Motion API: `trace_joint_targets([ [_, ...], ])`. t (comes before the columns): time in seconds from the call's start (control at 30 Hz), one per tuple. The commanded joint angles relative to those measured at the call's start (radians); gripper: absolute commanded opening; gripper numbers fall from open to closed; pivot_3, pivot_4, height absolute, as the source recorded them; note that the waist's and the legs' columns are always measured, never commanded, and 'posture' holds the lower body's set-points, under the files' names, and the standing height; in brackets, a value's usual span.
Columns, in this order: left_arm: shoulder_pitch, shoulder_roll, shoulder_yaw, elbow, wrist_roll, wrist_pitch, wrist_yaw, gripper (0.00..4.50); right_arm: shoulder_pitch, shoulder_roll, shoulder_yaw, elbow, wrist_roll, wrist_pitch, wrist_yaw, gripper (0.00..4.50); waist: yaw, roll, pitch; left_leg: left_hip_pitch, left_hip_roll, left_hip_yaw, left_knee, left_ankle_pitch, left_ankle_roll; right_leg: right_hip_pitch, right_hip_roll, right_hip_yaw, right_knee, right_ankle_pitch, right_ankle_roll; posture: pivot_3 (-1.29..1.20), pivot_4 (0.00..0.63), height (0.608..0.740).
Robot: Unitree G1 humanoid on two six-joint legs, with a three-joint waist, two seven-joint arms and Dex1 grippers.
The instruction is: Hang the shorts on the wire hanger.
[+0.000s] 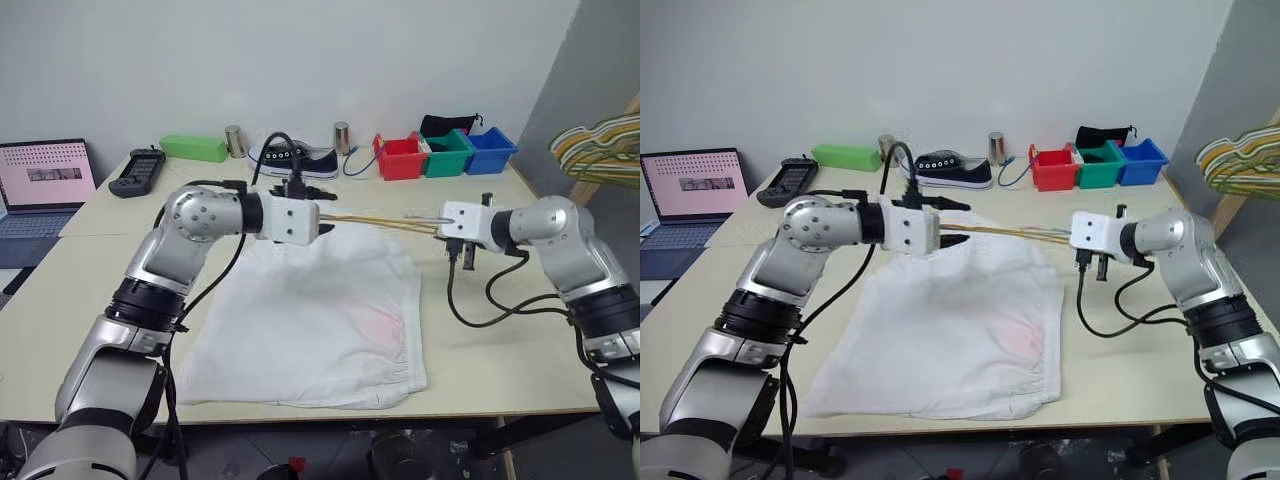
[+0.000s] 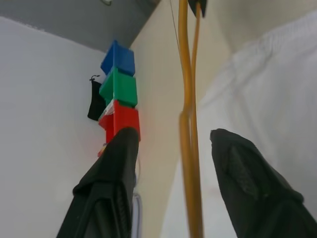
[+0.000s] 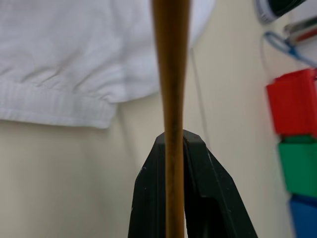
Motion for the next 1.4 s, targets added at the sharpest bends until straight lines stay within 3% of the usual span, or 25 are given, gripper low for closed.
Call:
trace_joint_targets([
  [0.03, 0.022, 0.057, 0.080, -0.098, -0.141, 0.144, -0.087, 3.34, 0.016, -0.056, -0.063, -0.009, 0.078, 0.136, 0.086, 0.00, 0.000, 0.000, 0.000, 0.000, 0.000, 0.000, 0.000, 0.000, 0.000, 0.000, 0.000, 0.000, 0.000, 0.000, 0.000, -0.27, 0.043, 0.740],
  [0.17, 0.043, 0.068, 0.149, -0.220, -0.293, 0.415, -0.089, 4.22, 0.089, -0.157, -0.062, 0.032, 0.130, 0.208, 0.205, 0.00, 0.006, 0.000, 0.000, 0.000, 0.001, 0.000, 0.000, 0.000, 0.000, 0.000, 0.000, 0.000, 0.000, 0.000, 0.000, -0.27, 0.043, 0.740],
  [0.23, 0.099, 0.081, 0.173, -0.294, -0.351, 0.522, -0.084, 4.46, 0.128, -0.212, -0.079, 0.023, 0.187, 0.311, 0.284, 0.00, 0.013, 0.000, 0.000, 0.000, 0.001, 0.000, 0.000, 0.000, 0.000, 0.000, 0.000, 0.000, -0.001, 0.000, 0.000, -0.27, 0.046, 0.740],
  [0.3, 0.200, 0.086, 0.196, -0.409, -0.416, 0.633, -0.059, 4.46, 0.192, -0.298, -0.095, -0.017, 0.281, 0.469, 0.393, 0.00, 0.018, 0.001, 0.000, 0.000, 0.002, 0.000, 0.000, 0.000, 0.000, 0.001, 0.000, 0.000, -0.001, 0.000, 0.000, -0.28, 0.047, 0.740],
  [0.43, 0.436, 0.043, 0.211, -0.662, -0.522, 0.814, 0.064, 4.46, 0.396, -0.543, -0.120, -0.190, 0.727, 0.908, 0.486, 0.00, 0.030, 0.006, 0.000, 0.000, 0.003, 0.003, -0.001, -0.001, 0.001, 0.001, -0.001, 0.000, -0.003, -0.002, 0.000, -0.28, 0.059, 0.740],
  [0.57, 0.612, 0.009, 0.204, -0.780, -0.516, 0.845, 0.157, 4.46, 0.665, -0.637, -0.185, -0.288, 0.868, 1.024, 0.476, 0.00, 0.035, -0.003, 0.002, -0.002, 0.003, 0.006, 0.000, -0.002, 0.001, 0.001, 0.002, 0.000, -0.005, -0.004, -0.002, -0.27, 0.066, 0.740],
  [0.77, 0.704, 0.008, 0.215, -0.834, -0.525, 0.857, 0.219, 4.46, 0.959, -0.562, -0.370, -0.442, 1.024, 1.172, 0.332, 0.00, 0.061, -0.006, 0.004, 0.004, 0.005, 0.010, 0.000, -0.007, -0.003, 0.002, -0.002, 0.002, -0.010, -0.008, -0.009, -0.27, 0.076, 0.740],
  [1.0, 0.674, 0.039, 0.231, -0.817, -0.537, 0.867, 0.215, 4.46, 1.021, -0.440, -0.476, -0.461, 1.085, 1.241, 0.202, 0.00, 0.083, -0.014, 0.010, 0.002, 0.003, 0.009, 0.000, -0.010, 0.001, 0.000, -0.014, 0.000, -0.012, -0.008, -0.009, -0.27, 0.081, 0.740],
  [1.27, 0.666, 0.050, 0.224, -0.805, -0.531, 0.857, 0.206, 4.46, 1.149, -0.464, -0.524, -0.366, 1.034, 1.139, 0.193, 0.00, 0.134, -0.011, 0.009, -0.006, 0.002, 0.015, 0.000, -0.010, 0.002, -0.008, -0.013, -0.001, -0.013, -0.004, -0.011, -0.28, 0.087, 0.740],
  [1.4, 0.654, 0.054, 0.212, -0.797, -0.525, 0.851, 0.199, 4.46, 1.202, -0.472, -0.521, -0.395, 1.039, 1.091, 0.202, 0.00, 0.149, -0.011, 0.010, -0.011, 0.002, 0.024, 0.000, -0.010, 0.010, -0.013, -0.010, 0.002, -0.013, -0.003, -0.003, -0.29, 0.087, 0.740],
])
